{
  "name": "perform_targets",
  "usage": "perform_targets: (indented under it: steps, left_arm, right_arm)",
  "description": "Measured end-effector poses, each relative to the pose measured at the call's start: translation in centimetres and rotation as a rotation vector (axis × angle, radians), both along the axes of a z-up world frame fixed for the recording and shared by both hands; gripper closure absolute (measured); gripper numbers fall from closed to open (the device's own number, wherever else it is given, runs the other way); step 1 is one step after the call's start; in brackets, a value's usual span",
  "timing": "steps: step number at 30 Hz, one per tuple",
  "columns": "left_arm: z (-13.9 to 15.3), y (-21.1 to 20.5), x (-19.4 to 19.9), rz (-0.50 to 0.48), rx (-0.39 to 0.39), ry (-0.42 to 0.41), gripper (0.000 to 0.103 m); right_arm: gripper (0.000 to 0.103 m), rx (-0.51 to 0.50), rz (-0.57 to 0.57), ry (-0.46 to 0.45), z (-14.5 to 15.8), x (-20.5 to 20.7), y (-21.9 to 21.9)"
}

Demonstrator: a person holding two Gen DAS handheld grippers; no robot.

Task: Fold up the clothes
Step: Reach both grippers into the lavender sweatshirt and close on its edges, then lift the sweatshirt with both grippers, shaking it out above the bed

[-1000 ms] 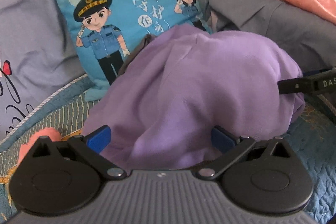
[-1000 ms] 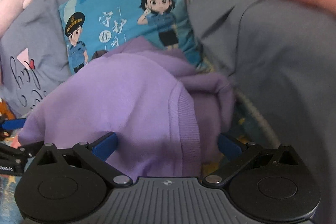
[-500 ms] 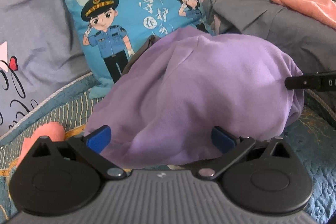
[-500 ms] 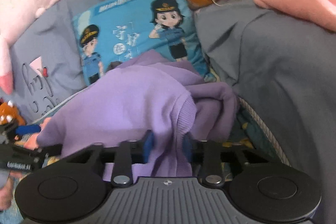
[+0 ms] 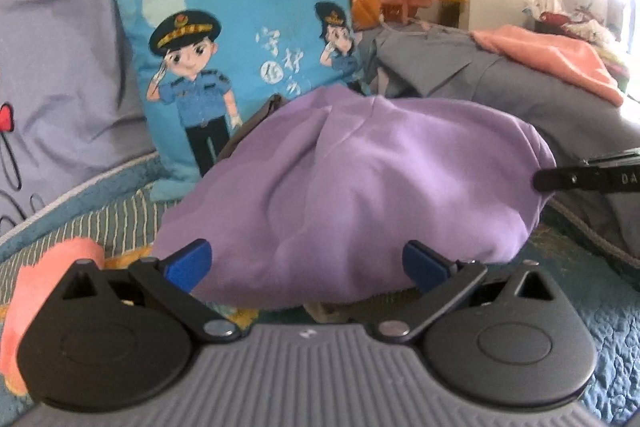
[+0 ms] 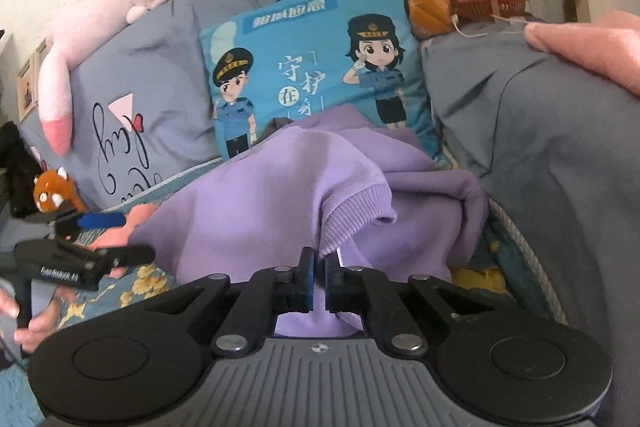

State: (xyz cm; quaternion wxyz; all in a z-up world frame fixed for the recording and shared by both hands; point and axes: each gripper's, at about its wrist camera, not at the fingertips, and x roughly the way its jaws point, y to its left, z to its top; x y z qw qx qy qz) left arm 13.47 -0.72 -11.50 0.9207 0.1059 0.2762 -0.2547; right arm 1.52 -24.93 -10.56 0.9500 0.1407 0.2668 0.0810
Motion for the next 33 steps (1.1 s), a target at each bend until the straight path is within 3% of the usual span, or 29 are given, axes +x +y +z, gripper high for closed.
perform_targets:
  steps: [3,7,9,11,13,14,17,24,26,30,33]
  left_arm:
    - [-0.5,-1.2,0.9,-0.044,0.071,-0.007,0.0]
    - [-2.9,-3.3,2.9,-0.078,0.26,0.07,0.001]
    - [-3.5,-3.3,2.5,-0.106,0.253,0.101,0.018]
    - [-3.7,-3.0,1.6,-0.128,0.218,0.123,0.062]
    - [-3.8,-3.1,0.6,-0.116,0.229,0.117,0.08]
    - [-3.8,-3.4,0.0,-0.108,0.245,0.104,0.083]
    - [-2.8,-3.9,-1.7,-0.091,0.244,0.062,0.089]
    - [2.8,-1.5,-4.2,-0.092,0.037,0.008,0.09]
    - [4.6,-1.0,-4.7,-0.093,-0.005,-0.01,0.09]
    - [10.0,-0.4,-6.5,-0.089,-0.067,-0.077,0.09]
    - [15.2,0.3,-8.3,-0.067,-0.085,-0.13,0.09]
  right_arm:
    - [0.098,0.027,-0.008,0.006,0.1,-0.3,-0.3]
    - [0.098,0.018,-0.009,0.007,0.1,-0.6,-0.1]
    - [0.098,0.008,-0.008,-0.002,0.1,-0.9,0.1]
    - [0.098,0.007,-0.008,-0.014,0.2,-1.2,0.2]
    - [0.098,0.012,-0.005,-0.029,0.5,-1.8,0.5]
    - [0.098,0.014,-0.003,-0.036,0.7,-2.1,0.6]
    - [0.098,0.005,0.013,-0.071,1.7,-3.4,1.0]
    - [0.098,0.104,0.105,-0.142,5.2,-7.6,1.1]
    - [0.098,0.188,0.11,-0.169,6.7,-8.9,0.5]
    - [0.099,0.296,0.11,-0.251,11.0,-10.6,-0.5]
    - [0.101,0.313,0.149,-0.347,16.3,-12.1,-0.3]
